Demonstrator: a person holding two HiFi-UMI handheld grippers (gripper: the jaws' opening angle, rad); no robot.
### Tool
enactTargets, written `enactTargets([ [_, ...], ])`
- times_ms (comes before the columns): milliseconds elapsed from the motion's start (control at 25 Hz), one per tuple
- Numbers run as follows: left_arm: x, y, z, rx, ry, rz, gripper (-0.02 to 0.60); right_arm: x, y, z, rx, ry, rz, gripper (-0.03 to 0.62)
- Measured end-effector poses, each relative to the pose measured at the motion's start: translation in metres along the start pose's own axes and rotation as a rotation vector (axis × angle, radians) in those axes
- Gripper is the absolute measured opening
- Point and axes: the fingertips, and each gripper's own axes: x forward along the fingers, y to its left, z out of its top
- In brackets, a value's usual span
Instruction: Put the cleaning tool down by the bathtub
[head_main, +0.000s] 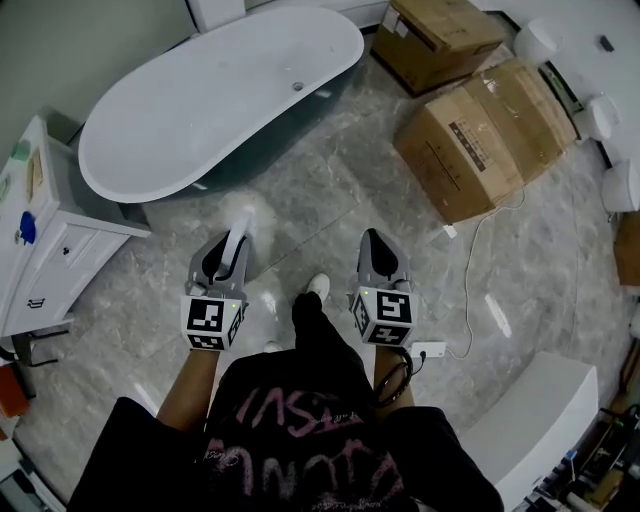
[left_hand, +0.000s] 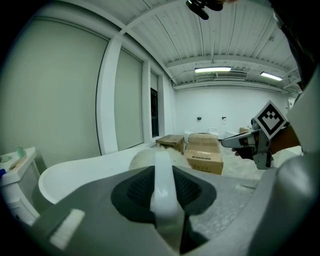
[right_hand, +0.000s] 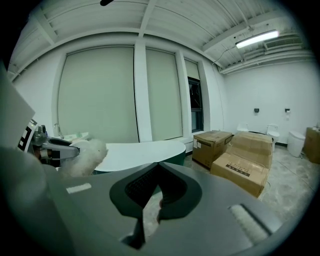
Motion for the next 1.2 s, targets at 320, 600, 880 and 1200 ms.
enactTargets([
  [320, 0.063, -0.013, 0.004, -0.015, 0.071, -0.031, 0.092, 0.051, -0.048, 0.007, -0.014, 0.063, 0.024, 0.012],
  [600, 0.083, -0.013, 0.001, -0.021, 0.104, -0.029, 0.09, 0.072, -0.057, 0.004, -0.033, 0.102, 0.055, 0.012],
  [880, 0.117, -0.008, 0.0, -0.022, 0.119, -0.043, 0.092, 0.095, -0.064, 0.002, -0.051, 0.122, 0.059, 0.012],
  [1200, 0.175, 0.002, -0.014, -0.027, 0.15, -0.082, 0.092, 0.134, -0.091, -0.006, -0.007, 0.14, -0.003, 0.012],
])
